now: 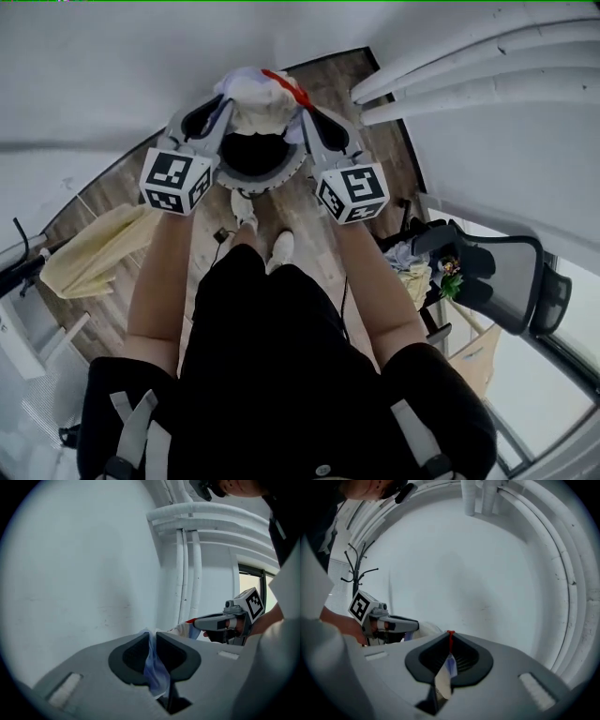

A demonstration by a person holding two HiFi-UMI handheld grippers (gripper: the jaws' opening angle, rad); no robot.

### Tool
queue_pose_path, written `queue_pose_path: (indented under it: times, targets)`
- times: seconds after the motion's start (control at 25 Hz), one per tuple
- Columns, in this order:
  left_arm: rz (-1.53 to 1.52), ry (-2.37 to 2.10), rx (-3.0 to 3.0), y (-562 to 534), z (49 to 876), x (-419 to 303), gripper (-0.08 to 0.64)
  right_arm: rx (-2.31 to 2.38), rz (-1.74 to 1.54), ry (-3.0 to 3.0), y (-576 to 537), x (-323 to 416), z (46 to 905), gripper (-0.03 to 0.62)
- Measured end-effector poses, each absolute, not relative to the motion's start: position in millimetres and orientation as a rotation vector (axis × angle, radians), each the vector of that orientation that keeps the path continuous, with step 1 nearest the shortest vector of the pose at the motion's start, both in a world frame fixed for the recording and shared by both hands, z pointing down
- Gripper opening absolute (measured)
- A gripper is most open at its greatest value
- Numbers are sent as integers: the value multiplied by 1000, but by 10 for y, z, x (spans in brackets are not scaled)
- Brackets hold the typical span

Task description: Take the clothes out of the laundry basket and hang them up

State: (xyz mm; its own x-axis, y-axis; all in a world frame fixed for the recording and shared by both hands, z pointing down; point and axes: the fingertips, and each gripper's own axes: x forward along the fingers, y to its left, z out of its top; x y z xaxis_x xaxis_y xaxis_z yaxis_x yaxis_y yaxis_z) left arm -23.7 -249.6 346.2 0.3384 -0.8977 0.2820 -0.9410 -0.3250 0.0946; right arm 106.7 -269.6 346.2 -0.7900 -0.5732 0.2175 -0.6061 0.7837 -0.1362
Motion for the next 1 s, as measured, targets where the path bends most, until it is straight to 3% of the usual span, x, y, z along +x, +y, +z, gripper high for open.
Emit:
queue_pose_path:
  times: [0.68,1.0]
  targets:
    - [166,-2177,2154,202,2080,-733,51,308,25,-3073,-512,317,2105,12]
    - [125,-2373,2035,1670,1620,-1296,52,-27,-5,-3156,924,-521,1610,12]
